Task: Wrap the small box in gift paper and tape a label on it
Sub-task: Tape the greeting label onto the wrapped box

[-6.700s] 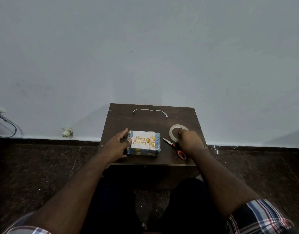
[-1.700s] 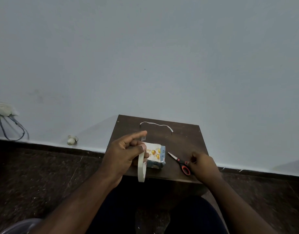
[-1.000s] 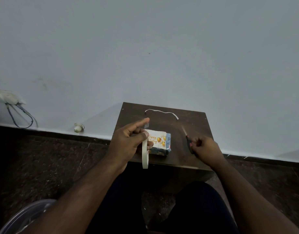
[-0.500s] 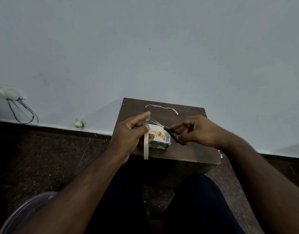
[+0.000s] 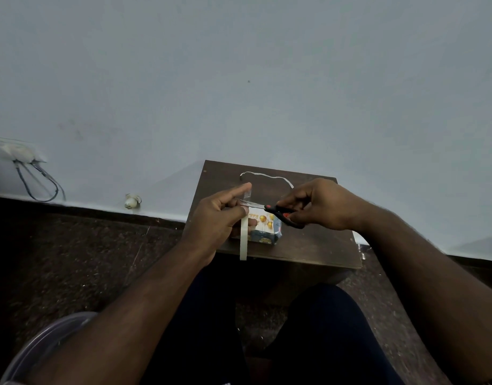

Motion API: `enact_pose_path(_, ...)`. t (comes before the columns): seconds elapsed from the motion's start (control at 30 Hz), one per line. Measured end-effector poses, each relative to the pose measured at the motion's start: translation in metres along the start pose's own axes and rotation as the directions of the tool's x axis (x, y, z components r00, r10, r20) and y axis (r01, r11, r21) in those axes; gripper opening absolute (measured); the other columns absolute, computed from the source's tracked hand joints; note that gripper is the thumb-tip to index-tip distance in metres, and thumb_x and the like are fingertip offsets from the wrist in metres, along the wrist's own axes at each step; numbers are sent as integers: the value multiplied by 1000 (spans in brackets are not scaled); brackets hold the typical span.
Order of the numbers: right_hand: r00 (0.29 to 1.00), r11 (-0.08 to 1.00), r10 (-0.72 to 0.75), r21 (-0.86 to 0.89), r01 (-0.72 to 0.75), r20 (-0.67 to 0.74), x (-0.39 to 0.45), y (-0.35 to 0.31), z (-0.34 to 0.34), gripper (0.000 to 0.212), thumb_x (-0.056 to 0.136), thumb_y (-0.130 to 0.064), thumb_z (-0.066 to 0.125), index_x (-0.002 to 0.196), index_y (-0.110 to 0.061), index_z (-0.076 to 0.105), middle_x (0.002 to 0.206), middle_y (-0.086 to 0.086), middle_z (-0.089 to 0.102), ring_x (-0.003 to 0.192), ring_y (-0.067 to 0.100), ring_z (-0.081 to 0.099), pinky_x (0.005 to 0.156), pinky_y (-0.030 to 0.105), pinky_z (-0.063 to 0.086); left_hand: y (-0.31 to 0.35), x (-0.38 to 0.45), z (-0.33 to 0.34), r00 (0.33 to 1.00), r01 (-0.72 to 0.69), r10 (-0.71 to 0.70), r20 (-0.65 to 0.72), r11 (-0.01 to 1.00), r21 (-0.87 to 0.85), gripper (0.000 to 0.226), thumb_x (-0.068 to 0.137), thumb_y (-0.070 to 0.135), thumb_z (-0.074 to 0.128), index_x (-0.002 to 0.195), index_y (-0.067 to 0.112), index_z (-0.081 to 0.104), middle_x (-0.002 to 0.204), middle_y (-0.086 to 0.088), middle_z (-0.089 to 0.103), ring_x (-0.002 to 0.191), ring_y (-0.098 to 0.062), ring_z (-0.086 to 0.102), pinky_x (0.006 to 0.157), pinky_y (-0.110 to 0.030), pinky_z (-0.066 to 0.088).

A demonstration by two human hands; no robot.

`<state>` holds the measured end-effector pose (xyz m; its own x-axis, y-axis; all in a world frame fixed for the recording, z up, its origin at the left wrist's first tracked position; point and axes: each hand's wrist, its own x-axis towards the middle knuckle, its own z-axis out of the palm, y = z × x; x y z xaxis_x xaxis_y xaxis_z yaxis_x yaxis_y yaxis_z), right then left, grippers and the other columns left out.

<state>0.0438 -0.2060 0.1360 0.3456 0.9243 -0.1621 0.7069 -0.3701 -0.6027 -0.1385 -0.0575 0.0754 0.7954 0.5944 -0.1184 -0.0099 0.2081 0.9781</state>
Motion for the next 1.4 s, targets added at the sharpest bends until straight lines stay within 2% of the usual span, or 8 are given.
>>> enact_pose_path(0.33,1000,996,-20,-93,18,-24,4,3,0,29,87,-15,76,114,-27,75,73,-44,62,81,-12,61,69,2,42,-1,0,0,1000,-1,0,8,1000,19,46,95,-4,60,127,26,68,92,-10,50,89,-33,76,87,-46,60)
enact_pose_path(0.53,999,995,-16,-96,12,-48,4,4,1,29,87,-13,76,113,-25,76,75,-31,66,76,-14,61,66,4,43,-2,2,0,1000,-1,1,8,999,34,45,95,-3,61,128,26,68,100,-21,55,89,-32,76,85,-44,61)
enact_pose_path(0.77,998,997,-22,-80,17,-54,4,7,6,29,87,-10,75,111,-27,77,94,-13,75,81,-2,69,70,18,56,-6,3,-2,1000,-15,15,-1,999,46,45,93,1,66,127,30,69,74,8,54,78,-30,75,90,-50,58)
enact_pose_path(0.93,1000,996,-3,-94,1,-22,2,9,11,34,86,-13,73,115,-31,74,94,-14,75,83,-4,68,78,18,53,-1,0,-1,999,-31,32,-31,999,14,47,94,-2,63,131,27,66,78,-2,59,76,-34,74,78,-45,62)
enact_pose_path(1.1,983,986,158,66,-152,-97,-3,28,16,29,82,-7,75,97,-32,76,84,-14,76,79,1,71,77,22,56,2,0,-1,998,-26,26,-52,1000,2,48,94,-2,63,133,26,64,78,-2,63,79,-35,74,72,-41,62)
enact_pose_path(1.2,903,932,362,116,-344,-231,-7,64,29,15,81,-8,76,87,-23,77,76,-7,75,72,8,70,71,26,56,2,1,-2,998,-21,22,-60,1000,6,49,94,-2,62,133,27,63,83,-6,62,79,-33,75,71,-40,62)
enact_pose_path(1.3,833,866,471,-25,-499,-290,-10,100,50,14,78,-16,74,67,-10,67,65,4,65,65,21,61,56,27,42,2,2,-4,996,-19,19,-82,1000,7,49,94,-1,63,132,29,63,85,-8,62,77,-31,75,69,-37,62)
enact_pose_path(1.4,801,812,525,-114,-573,-289,-10,119,69,18,80,-26,71,67,-16,63,69,4,61,76,28,62,56,29,39,1,1,-5,997,-11,11,-80,1000,5,50,94,-2,62,133,29,62,86,-11,62,75,-30,75,67,-36,62)
